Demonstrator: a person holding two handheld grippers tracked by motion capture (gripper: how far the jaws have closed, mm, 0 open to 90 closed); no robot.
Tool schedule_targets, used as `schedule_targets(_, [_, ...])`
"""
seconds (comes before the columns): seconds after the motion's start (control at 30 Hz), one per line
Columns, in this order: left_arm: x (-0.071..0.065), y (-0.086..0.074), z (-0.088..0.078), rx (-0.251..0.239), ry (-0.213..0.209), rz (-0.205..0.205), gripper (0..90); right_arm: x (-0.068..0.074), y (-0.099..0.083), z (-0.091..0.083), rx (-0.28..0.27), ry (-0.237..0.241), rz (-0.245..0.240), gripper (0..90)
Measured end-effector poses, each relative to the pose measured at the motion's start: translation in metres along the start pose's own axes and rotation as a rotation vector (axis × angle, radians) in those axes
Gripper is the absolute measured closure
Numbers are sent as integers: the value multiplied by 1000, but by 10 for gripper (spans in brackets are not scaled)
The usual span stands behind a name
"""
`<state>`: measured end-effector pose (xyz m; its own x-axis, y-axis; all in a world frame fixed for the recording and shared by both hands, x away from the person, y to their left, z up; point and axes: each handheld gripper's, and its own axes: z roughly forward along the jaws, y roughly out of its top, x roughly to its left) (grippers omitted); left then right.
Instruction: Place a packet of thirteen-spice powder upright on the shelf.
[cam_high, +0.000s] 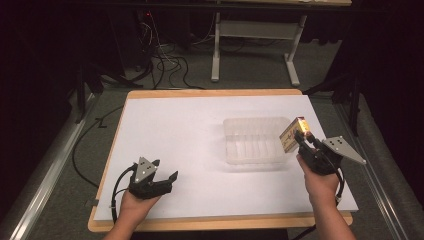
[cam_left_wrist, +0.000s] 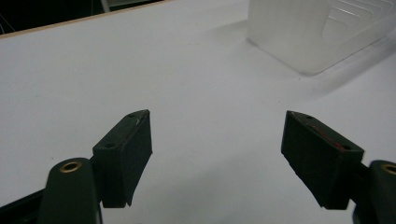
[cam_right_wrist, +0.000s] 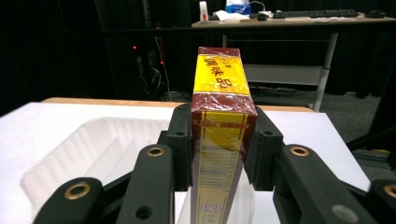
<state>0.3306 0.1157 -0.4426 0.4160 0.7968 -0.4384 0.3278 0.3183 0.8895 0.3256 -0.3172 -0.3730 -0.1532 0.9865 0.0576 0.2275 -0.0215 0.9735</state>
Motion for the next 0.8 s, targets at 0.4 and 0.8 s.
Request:
schedule_targets(0.4, [0,0,0,4,-2,-4,252,-2,4,31,33,-57,-15,685])
schedule_targets(0.8, [1,-2,-1,16,1,4,252,-9,-5,56,89,-105,-19,684])
